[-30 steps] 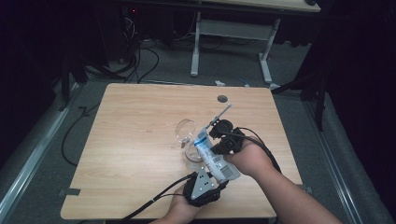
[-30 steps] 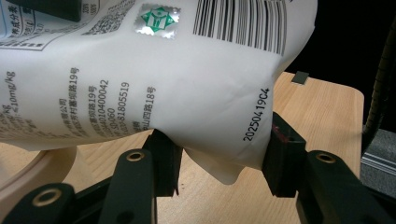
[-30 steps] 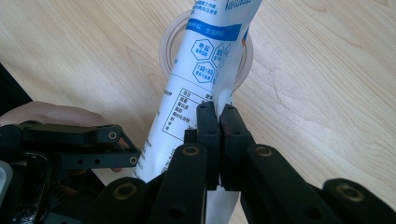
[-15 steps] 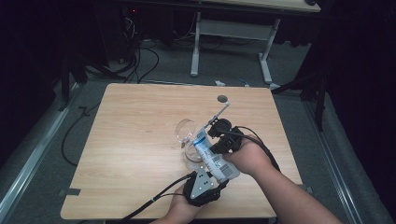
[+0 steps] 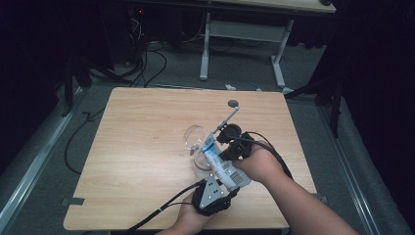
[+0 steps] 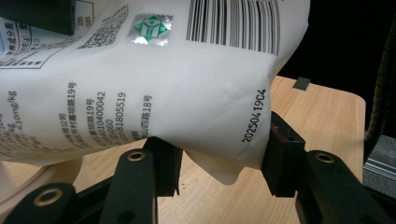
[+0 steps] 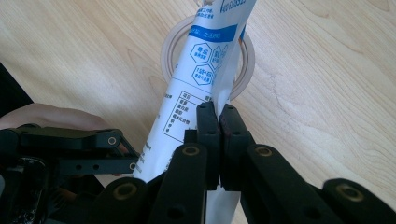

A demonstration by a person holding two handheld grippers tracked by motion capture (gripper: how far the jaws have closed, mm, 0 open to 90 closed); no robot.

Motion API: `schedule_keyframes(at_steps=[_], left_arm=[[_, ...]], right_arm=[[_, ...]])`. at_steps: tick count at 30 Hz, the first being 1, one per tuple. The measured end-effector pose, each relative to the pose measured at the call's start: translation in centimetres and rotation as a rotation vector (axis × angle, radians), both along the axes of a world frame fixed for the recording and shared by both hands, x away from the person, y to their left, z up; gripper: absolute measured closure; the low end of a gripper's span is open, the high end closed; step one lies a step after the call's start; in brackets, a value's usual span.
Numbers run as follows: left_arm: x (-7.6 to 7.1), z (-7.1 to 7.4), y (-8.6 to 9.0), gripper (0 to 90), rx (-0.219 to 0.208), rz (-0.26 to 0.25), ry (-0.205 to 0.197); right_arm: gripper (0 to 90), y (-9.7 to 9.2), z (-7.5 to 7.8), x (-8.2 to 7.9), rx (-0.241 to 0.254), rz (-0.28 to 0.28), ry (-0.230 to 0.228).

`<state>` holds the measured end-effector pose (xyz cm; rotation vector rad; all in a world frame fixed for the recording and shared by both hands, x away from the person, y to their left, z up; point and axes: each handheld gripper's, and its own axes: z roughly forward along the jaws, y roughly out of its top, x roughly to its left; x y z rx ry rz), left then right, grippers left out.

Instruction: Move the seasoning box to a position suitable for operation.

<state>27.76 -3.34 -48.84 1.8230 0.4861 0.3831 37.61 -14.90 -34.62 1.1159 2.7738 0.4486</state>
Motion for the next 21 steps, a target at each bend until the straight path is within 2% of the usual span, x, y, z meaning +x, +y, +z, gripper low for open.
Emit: schedule_keyframes(at_steps=[21], left_arm=[[0.04, 0.6, -0.25, 55.5, 0.002, -0.008, -0.013]], right_arm=[[89.4, -0.45, 0.6, -0.17, 0.003, -0.002, -0.017]])
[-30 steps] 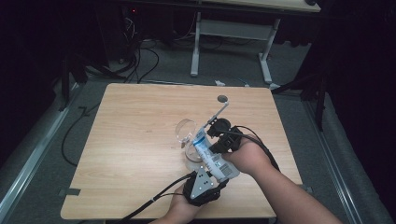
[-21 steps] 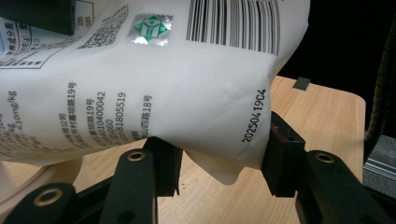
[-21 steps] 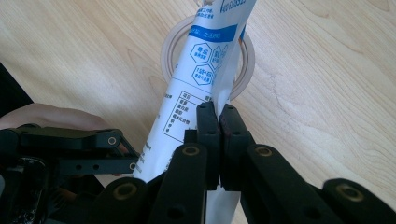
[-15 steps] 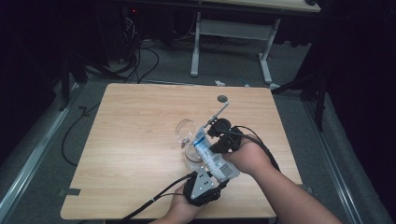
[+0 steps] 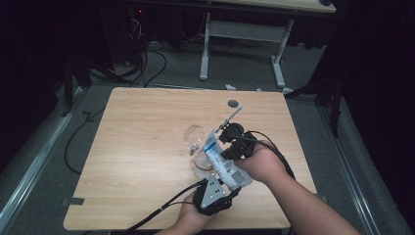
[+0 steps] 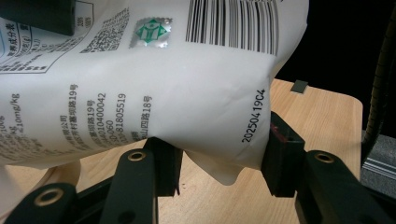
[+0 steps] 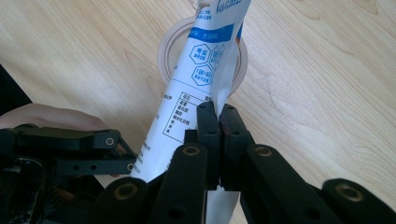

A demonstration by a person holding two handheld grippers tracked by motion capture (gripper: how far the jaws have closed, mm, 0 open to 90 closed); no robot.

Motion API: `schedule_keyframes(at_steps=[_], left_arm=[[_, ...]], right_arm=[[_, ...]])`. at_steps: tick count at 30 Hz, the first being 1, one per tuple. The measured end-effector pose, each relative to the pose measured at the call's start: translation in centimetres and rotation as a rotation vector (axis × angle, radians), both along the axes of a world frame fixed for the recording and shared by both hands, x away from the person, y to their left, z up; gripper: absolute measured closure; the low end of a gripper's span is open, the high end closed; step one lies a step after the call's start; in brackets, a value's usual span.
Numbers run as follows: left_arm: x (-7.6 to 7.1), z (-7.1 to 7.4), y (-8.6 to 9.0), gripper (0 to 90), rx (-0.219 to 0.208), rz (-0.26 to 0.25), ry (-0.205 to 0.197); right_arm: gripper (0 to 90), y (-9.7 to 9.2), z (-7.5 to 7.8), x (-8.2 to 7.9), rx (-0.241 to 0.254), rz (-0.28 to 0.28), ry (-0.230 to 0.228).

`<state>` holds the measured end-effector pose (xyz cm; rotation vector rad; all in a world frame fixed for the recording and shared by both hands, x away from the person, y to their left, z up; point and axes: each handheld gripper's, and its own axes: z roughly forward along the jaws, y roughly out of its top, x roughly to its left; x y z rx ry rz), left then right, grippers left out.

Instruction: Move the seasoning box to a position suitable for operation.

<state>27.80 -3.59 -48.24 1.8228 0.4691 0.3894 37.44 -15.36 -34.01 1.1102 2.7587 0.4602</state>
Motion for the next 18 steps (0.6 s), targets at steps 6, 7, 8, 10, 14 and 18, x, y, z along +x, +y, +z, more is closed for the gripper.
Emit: schedule_keyframes(at_steps=[6, 7, 8, 10, 14, 18], left_arm=[[0.08, 0.14, -0.02, 55.5, -0.002, -0.001, 0.001], [0.08, 0.14, -0.02, 55.5, -0.002, -0.001, 0.001], [0.07, 0.13, -0.03, 55.5, -0.002, -0.001, 0.001], [0.06, 0.12, -0.04, 55.5, -0.003, -0.002, 0.001], [0.06, 0.12, -0.07, 55.5, -0.005, -0.004, 0.003], [0.1, 0.12, -0.09, 55.6, -0.01, -0.007, 0.012]], right_arm=[[89.3, 0.0, 0.2, 0.04, -0.003, -0.005, 0.001], [89.3, 0.0, 0.2, 0.04, -0.003, -0.005, 0.001], [89.3, -0.01, 0.18, 0.05, -0.004, -0.003, 0.001], [89.3, 0.0, 0.17, 0.04, -0.004, -0.004, 0.001], [89.2, -0.04, 0.13, 0.05, 0.0, -0.003, 0.004], [89.2, -0.08, 0.04, 0.07, -0.002, -0.001, 0.002]])
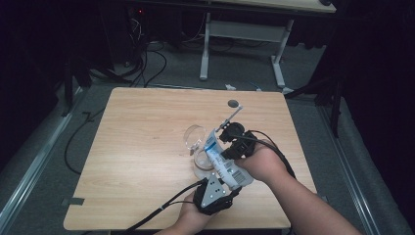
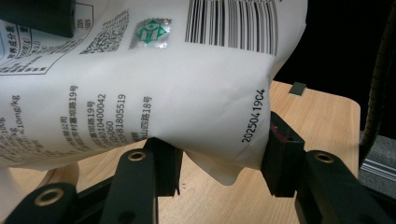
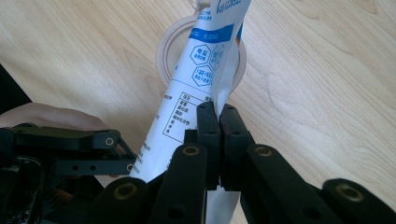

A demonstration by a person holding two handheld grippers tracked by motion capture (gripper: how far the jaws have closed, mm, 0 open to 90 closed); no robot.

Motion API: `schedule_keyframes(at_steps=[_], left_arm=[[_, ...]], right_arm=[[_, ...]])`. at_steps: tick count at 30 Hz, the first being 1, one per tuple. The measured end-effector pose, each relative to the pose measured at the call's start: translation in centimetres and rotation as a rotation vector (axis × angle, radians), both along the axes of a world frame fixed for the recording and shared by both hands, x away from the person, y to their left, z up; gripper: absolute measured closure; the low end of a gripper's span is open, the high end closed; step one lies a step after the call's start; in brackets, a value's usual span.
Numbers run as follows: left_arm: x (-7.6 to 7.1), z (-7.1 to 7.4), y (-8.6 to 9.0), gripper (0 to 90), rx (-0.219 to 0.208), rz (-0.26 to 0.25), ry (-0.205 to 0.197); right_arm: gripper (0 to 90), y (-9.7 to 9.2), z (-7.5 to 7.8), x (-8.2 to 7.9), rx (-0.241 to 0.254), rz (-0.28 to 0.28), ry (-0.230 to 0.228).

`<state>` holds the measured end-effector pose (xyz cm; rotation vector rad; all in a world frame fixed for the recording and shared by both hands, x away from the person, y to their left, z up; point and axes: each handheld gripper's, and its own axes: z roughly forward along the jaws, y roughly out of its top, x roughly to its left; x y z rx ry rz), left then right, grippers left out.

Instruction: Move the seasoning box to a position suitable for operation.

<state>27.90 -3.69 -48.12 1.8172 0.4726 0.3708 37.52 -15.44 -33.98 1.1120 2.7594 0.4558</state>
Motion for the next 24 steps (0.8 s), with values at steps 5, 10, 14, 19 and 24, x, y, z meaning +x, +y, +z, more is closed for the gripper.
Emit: schedule_keyframes(at_steps=[5, 10, 14, 19, 24], left_arm=[[0.09, 0.03, -0.03, 55.7, -0.002, -0.001, 0.0], [0.15, 0.06, -0.06, 55.9, -0.006, -0.002, 0.003], [0.18, 0.21, -0.14, 56.0, -0.009, -0.004, 0.0], [0.15, 0.41, -0.22, 56.2, -0.013, -0.005, -0.002], [0.13, 0.44, -0.22, 56.5, -0.015, -0.004, -0.004]], right_arm=[[89.2, 0.0, -0.09, 0.08, 0.0, -0.001, 0.0], [89.2, -0.02, -0.13, 0.19, -0.002, -0.002, 0.0], [89.2, -0.03, -0.15, 0.25, -0.002, -0.003, 0.001], [89.2, -0.06, -0.15, 0.26, -0.002, -0.002, -0.004], [89.3, -0.04, -0.16, 0.27, -0.005, -0.001, -0.007]])
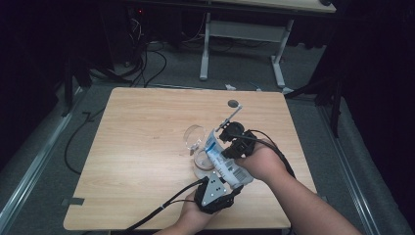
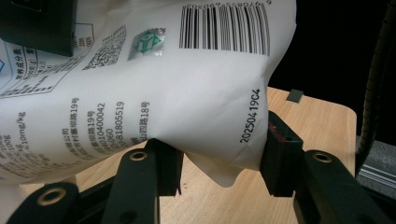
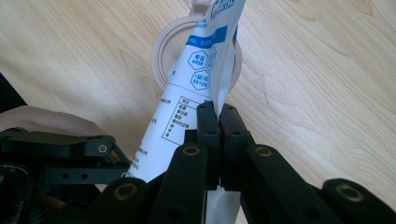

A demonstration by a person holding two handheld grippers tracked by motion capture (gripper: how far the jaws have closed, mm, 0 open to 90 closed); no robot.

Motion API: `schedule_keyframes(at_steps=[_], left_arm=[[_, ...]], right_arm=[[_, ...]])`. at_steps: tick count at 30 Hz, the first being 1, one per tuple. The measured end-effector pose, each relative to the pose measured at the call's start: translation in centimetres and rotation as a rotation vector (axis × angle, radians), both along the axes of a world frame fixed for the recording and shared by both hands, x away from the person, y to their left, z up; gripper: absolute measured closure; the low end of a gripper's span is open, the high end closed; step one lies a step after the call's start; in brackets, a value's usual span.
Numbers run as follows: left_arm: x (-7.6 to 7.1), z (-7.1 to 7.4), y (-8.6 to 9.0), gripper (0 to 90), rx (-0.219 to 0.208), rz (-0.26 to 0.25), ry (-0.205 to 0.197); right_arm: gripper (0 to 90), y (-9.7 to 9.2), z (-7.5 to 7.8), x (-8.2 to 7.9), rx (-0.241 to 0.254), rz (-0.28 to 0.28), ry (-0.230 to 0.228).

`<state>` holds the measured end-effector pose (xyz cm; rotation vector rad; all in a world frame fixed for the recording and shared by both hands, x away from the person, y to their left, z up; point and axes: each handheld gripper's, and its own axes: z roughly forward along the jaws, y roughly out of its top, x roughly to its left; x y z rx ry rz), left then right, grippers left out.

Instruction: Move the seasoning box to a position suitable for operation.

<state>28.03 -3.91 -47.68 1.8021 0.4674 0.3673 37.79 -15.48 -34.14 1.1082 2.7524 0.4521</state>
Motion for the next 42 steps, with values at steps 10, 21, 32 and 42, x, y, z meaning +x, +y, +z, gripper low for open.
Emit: schedule_keyframes(at_steps=[10, 21, 32, 42], left_arm=[[0.02, 0.07, 0.12, 56.7, 0.001, 0.002, -0.008], [0.17, 0.17, 0.21, 56.7, -0.004, 0.005, -0.006], [0.18, 0.27, 0.09, 56.8, -0.006, 0.006, -0.007], [0.14, 0.22, 0.05, 56.8, -0.011, 0.009, -0.001]], right_arm=[[89.4, 0.07, 0.15, 0.0, -0.002, -0.001, -0.005], [89.3, 0.31, 0.25, 0.16, -0.007, 0.001, -0.008], [89.3, 0.15, 0.31, 0.2, -0.004, 0.003, -0.01], [89.4, 0.3, 0.24, 0.27, -0.011, -0.002, -0.003]])
